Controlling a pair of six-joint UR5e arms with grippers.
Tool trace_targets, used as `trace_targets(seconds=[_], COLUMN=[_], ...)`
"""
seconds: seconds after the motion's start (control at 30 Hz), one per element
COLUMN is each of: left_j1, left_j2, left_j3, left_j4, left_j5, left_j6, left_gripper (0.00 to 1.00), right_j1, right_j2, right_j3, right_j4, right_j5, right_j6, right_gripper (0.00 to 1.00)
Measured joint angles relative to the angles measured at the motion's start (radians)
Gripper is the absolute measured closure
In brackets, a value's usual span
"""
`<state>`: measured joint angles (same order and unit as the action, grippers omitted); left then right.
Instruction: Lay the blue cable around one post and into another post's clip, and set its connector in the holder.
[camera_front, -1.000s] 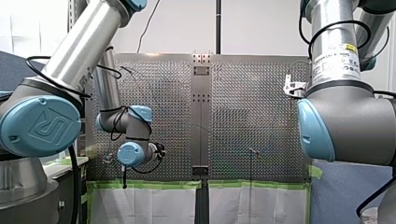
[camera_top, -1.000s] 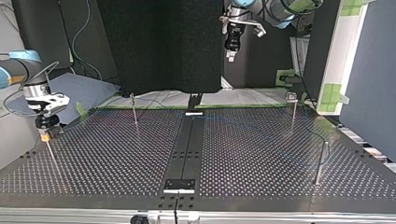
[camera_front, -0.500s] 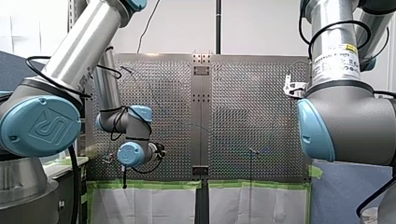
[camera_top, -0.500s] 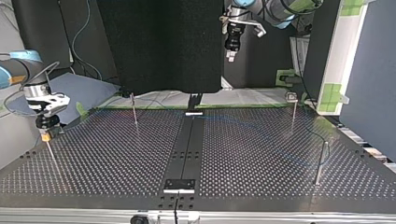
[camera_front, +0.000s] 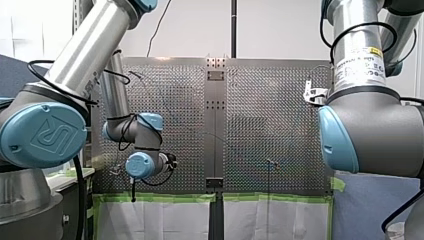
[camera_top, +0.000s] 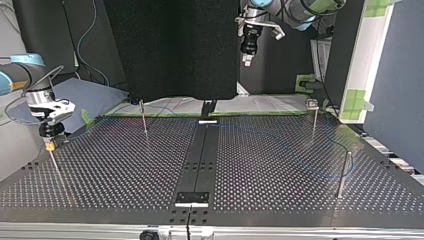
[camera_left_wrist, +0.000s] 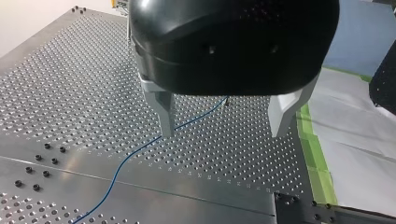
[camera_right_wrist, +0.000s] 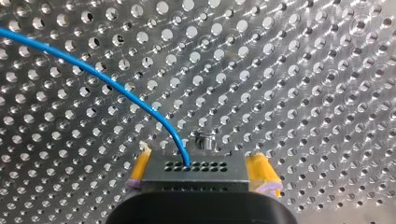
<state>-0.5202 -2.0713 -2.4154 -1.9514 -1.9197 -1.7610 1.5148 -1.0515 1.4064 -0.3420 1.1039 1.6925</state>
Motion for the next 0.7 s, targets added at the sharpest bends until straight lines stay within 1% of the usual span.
trace_targets(seconds=[0.13, 0.17, 0.23, 0.27, 0.3, 0.33, 0.37, 0.4, 0.47, 0.53, 0.57, 0.7], left_j1=[0.0, 0.0, 0.0, 0.0, 0.0, 0.0, 0.0, 0.0, 0.0, 0.0, 0.0, 0.0], left_j2=[0.0, 0.0, 0.0, 0.0, 0.0, 0.0, 0.0, 0.0, 0.0, 0.0, 0.0, 0.0], left_j3=[0.0, 0.0, 0.0, 0.0, 0.0, 0.0, 0.0, 0.0, 0.0, 0.0, 0.0, 0.0], left_j4=[0.0, 0.0, 0.0, 0.0, 0.0, 0.0, -0.001, -0.001, -0.001, -0.001, -0.001, -0.002], left_j5=[0.0, 0.0, 0.0, 0.0, 0.0, 0.0, 0.0, 0.0, 0.0, 0.0, 0.0, -0.001], left_j6=[0.0, 0.0, 0.0, 0.0, 0.0, 0.0, 0.0, 0.0, 0.0, 0.0, 0.0, 0.0], left_gripper=[0.01, 0.01, 0.01, 0.01, 0.01, 0.01, 0.01, 0.01, 0.01, 0.01, 0.01, 0.01], right_j1=[0.001, 0.001, 0.001, 0.001, 0.001, 0.001, 0.001, 0.001, 0.001, 0.002, 0.002, 0.004], right_j2=[0.001, 0.001, 0.001, 0.001, 0.001, 0.001, 0.001, 0.001, 0.001, 0.0, 0.0, 0.001], right_j3=[0.0, 0.0, 0.0, 0.0, 0.0, 0.0, 0.0, 0.0, 0.0, 0.0, 0.0, 0.001], right_j4=[0.006, 0.008, 0.01, 0.011, 0.011, 0.012, 0.013, 0.015, 0.019, 0.023, 0.026, 0.033], right_j5=[0.001, 0.001, 0.001, 0.001, 0.001, 0.001, 0.001, 0.001, 0.0, 0.001, 0.001, 0.001], right_j6=[-0.001, -0.002, -0.002, -0.002, -0.002, -0.002, -0.002, -0.002, -0.004, -0.007, -0.009, -0.013], right_gripper=[0.59, 0.62, 0.62, 0.66, 0.66, 0.7, 0.72, 0.72, 0.78, 0.78, 0.81, 0.81])
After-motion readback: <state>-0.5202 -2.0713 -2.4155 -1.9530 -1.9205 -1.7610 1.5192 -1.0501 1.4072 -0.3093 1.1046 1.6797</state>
